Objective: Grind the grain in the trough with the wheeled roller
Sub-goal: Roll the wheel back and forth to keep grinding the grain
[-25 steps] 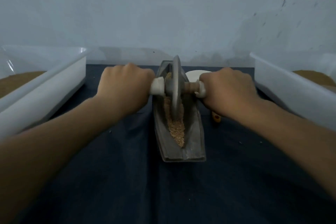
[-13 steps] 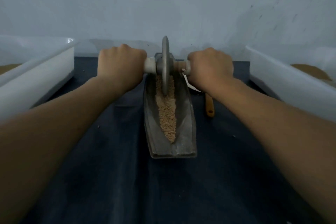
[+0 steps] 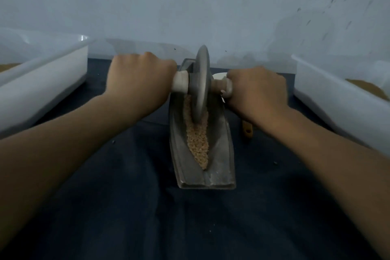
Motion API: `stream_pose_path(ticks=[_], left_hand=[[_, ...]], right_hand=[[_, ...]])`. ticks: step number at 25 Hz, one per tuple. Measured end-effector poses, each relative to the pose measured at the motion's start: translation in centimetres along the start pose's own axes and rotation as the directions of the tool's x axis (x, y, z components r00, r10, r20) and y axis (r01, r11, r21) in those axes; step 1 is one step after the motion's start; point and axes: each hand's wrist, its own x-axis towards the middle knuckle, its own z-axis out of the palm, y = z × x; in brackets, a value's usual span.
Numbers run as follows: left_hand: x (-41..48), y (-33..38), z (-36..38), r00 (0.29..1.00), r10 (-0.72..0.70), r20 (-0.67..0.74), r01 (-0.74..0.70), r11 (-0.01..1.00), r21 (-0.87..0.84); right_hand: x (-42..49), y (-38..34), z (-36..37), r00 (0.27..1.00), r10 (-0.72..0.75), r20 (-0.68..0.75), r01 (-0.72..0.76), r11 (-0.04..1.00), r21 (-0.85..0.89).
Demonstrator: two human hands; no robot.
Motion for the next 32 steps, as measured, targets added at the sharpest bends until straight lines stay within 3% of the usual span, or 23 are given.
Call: stream_pose_path(ticks=[4, 6, 8, 11, 14, 19, 22, 26, 29, 32], left_hand=[[2.6, 0.3, -0.2, 0.999, -0.019, 0.04, 0.021, 0.998, -0.051], [0.2, -0.2, -1.4, 0.999, 0.046, 0.027, -0.045, 0.998, -0.052], [-2.8, -0.9, -2.9, 0.995, 0.095, -0.037, -0.097, 0.993, -0.068], [-4.5, -2.0, -3.2, 0.995, 0.089, -0.054, -0.095, 0.987, -0.127], [-2.8, -0.5, -1.5, 1.0, 0.019, 0.001, -0.019, 0.999, -0.035], [3.4, 0.4, 0.4, 0.997, -0.018, 0.069, 0.023, 0.997, -0.07], [1.1, 0.2, -1.1, 0.996, 0.055, 0.063, -0.053, 0.998, -0.039], [-4.1, -1.8, -2.7, 0.993, 0.109, -0.041, -0.114, 0.985, -0.128], [-3.6, -1.2, -1.7, 0.998, 0.054, -0.015, -0.056, 0.994, -0.092], [0.3, 0.0, 0.6, 1.0, -0.008, 0.008, 0.009, 0.997, -0.077]], right_hand=[[1.7, -0.3, 0.6, 0.997, 0.054, 0.049, -0.057, 0.996, 0.062], [-0.8, 0.4, -0.7, 0.999, -0.009, 0.046, 0.007, 0.999, 0.038], [-4.0, 1.1, -2.7, 0.992, -0.107, -0.059, 0.107, 0.994, -0.003], [-5.3, 1.6, -3.9, 0.977, -0.185, -0.105, 0.187, 0.982, 0.012], [-2.4, 0.7, -1.7, 0.995, -0.07, -0.075, 0.065, 0.995, -0.074], [2.4, -0.6, 1.1, 0.999, 0.042, 0.012, -0.043, 0.998, 0.055], [-0.1, 0.3, 0.0, 0.999, -0.018, 0.044, 0.016, 0.999, 0.04], [-4.4, 1.4, -3.2, 0.973, -0.183, -0.143, 0.181, 0.983, -0.023], [-3.2, 0.6, -2.2, 0.994, -0.093, -0.055, 0.087, 0.992, -0.095], [1.0, -0.9, -0.5, 0.999, -0.01, 0.032, 0.012, 0.998, -0.061]])
